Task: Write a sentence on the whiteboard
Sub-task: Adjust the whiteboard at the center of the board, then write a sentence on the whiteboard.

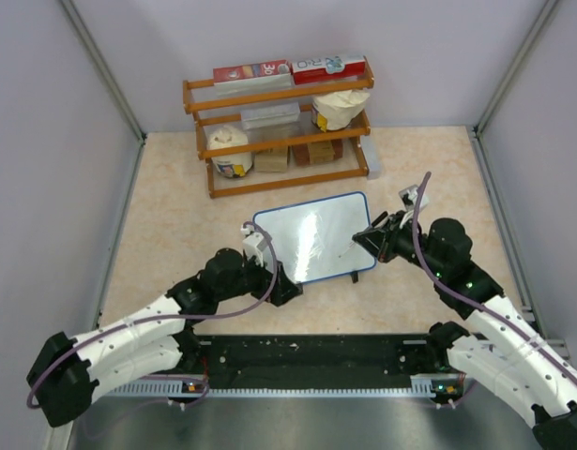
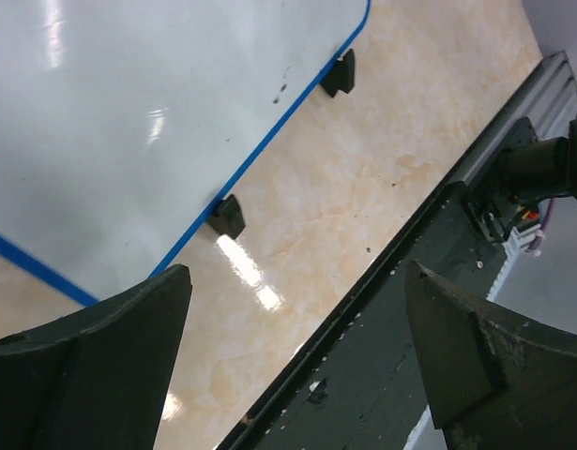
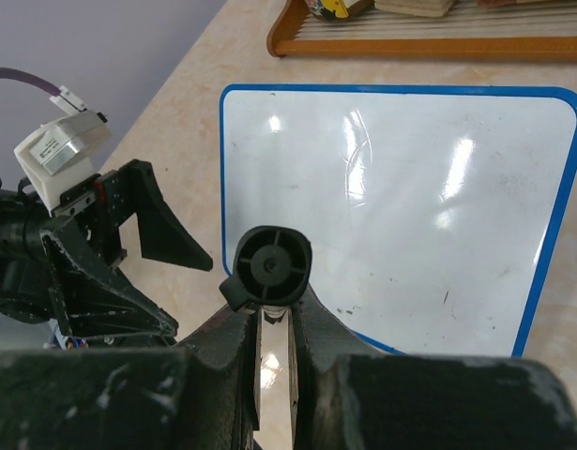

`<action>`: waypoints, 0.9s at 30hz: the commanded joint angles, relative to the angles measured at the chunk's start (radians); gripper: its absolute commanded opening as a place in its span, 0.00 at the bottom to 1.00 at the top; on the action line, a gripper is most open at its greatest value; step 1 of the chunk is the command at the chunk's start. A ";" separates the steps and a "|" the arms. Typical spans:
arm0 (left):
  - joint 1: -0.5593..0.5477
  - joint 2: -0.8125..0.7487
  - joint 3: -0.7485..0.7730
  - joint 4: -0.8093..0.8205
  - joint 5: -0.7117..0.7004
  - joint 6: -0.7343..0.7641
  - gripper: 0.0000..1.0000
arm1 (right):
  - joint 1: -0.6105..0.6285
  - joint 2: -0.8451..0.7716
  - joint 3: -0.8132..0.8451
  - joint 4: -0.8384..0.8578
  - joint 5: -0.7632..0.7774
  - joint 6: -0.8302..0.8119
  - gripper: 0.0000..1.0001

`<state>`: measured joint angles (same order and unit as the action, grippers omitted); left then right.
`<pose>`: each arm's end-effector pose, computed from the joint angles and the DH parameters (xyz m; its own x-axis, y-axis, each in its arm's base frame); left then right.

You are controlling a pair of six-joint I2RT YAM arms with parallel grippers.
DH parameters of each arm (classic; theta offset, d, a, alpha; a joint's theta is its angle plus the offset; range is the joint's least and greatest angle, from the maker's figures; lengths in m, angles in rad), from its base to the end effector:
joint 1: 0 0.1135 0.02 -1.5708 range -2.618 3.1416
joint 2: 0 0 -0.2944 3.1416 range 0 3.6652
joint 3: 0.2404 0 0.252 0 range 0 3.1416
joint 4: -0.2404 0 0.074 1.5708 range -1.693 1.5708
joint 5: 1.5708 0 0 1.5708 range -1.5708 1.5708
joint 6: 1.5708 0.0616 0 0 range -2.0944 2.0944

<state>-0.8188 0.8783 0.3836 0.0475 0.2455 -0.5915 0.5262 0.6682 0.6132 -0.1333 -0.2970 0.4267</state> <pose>0.1233 -0.1538 0.2189 -0.7237 -0.0181 -0.6899 0.5476 0.5933 -0.5900 0.1355 0.0995 0.3175 -0.4490 0.1969 -0.8716 -0.5965 0.6602 0.4564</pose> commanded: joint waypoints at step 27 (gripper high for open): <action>0.674 0.080 0.077 0.038 0.374 0.042 0.98 | 0.011 0.064 0.017 0.072 -0.028 -0.011 0.00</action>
<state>-0.1856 0.9436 0.4927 -0.1101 0.4850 -0.4976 0.5262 0.7231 0.6132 -0.1112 -0.3141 0.4267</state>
